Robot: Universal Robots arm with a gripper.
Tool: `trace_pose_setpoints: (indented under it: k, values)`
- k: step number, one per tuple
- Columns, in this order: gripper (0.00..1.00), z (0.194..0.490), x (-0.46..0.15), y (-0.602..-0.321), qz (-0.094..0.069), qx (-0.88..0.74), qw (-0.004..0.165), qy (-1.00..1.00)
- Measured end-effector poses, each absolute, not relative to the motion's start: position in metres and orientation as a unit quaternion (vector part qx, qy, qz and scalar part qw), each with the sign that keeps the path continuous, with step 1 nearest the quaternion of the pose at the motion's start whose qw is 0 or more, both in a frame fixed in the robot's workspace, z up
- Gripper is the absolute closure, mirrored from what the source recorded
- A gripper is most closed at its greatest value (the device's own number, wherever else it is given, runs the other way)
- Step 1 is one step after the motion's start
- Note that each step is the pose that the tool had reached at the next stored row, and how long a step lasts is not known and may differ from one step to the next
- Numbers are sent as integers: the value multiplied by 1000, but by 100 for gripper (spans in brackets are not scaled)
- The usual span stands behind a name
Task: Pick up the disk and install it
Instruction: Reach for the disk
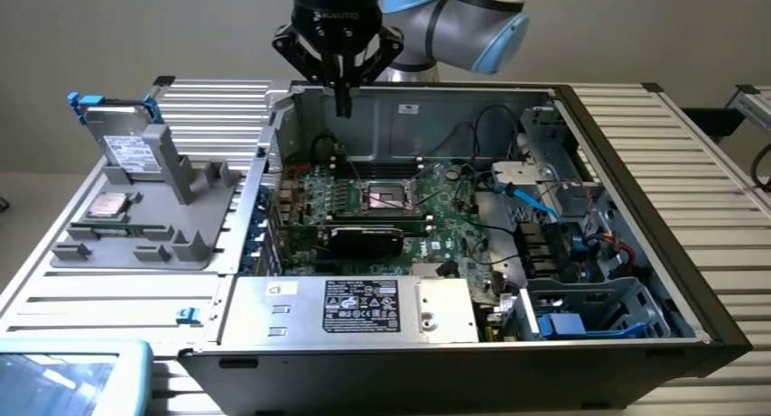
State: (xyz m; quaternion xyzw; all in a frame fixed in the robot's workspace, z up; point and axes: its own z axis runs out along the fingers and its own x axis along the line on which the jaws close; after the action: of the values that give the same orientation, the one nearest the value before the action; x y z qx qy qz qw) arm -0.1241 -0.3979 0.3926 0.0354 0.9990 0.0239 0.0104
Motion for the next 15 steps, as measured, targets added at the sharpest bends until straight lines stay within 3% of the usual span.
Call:
trace_pose_setpoints:
  k: [15]
  values:
    - [89, 393, -167, -387, 18, 35, 11, 999]
